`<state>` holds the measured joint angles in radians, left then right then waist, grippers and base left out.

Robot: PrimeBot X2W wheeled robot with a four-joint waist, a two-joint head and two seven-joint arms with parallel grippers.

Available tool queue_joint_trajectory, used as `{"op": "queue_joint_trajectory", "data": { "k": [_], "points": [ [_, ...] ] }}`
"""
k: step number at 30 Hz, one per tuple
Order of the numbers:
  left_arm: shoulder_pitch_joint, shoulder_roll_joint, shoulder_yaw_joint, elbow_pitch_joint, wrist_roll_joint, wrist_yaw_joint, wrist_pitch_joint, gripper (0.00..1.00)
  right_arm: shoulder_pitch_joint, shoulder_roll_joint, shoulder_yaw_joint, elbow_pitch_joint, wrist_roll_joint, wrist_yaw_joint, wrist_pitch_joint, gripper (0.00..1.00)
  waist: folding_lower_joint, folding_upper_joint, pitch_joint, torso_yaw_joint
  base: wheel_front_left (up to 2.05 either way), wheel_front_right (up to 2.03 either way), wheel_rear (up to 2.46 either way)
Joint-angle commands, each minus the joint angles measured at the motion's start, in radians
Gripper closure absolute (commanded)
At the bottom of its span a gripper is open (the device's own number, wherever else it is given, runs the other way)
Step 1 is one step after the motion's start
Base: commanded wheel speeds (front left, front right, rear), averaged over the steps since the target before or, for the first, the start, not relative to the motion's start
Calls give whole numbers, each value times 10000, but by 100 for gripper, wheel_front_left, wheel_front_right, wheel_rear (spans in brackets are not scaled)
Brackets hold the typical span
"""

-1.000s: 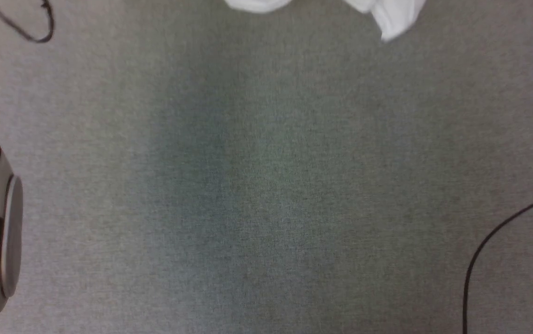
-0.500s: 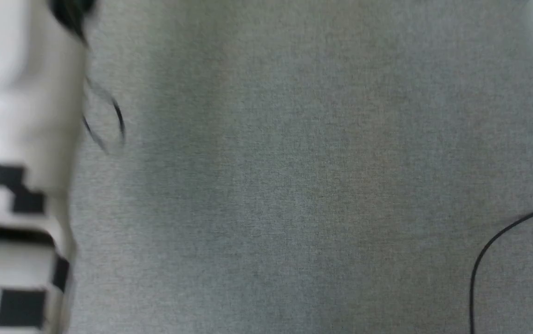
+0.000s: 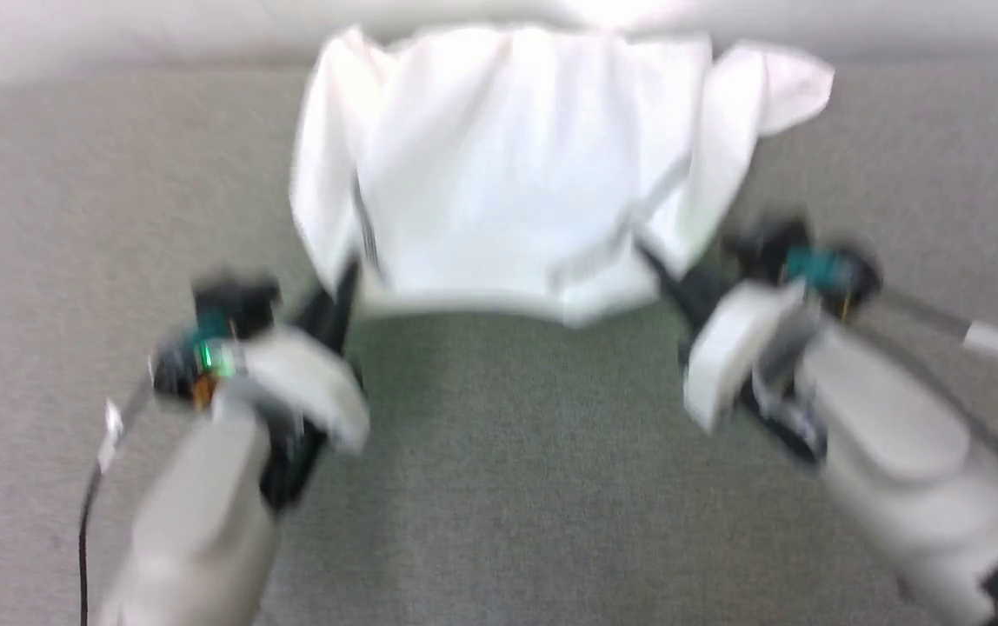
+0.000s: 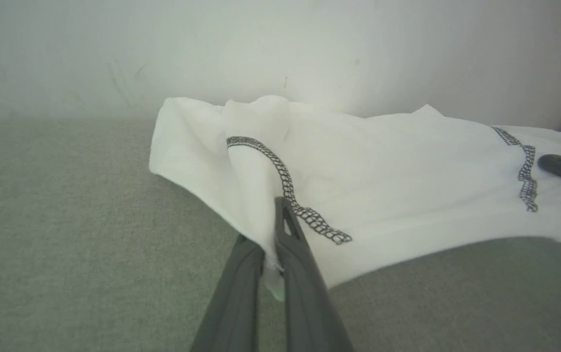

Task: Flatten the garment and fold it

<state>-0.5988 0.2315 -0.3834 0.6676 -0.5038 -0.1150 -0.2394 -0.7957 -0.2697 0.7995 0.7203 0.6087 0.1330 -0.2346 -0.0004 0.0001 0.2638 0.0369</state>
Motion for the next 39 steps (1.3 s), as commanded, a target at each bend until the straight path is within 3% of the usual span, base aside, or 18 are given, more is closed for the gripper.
{"op": "queue_joint_trajectory", "data": {
  "k": [1, 11, 21, 33, 39],
  "points": [
    [742, 197, -94, -118, -104, -38, 170, 100, 617, -213, 303, -166, 369, -23, 165, 100, 4, -1, -1550, 336, 0, 0, 0],
    [4018, 823, -869, -1736, -307, 131, 1591, 100, 3504, -1192, 949, -763, 2284, -23, 1676, 100, 4, -1, -2779, 488, 0, 0, 0],
    [6238, 1394, -1087, -3630, -736, 655, 2837, 100, 5110, -2056, 846, -1762, 3073, -23, 3482, 100, 4, -1, -3581, 421, 0, 0, 0],
    [8305, 1991, -1722, -5385, -1149, 998, 4417, 100, 7453, -2843, -709, -2893, 3598, -23, 6640, 100, 4, -1, -4215, 516, 0, 0, 0],
    [8649, 1973, -1922, -5555, -1264, 1094, 4702, 100, 8574, -2552, -1817, -3463, 2929, -23, 7478, 100, 4, -1, -4272, 580, 0, 0, 0]
  ]
}}
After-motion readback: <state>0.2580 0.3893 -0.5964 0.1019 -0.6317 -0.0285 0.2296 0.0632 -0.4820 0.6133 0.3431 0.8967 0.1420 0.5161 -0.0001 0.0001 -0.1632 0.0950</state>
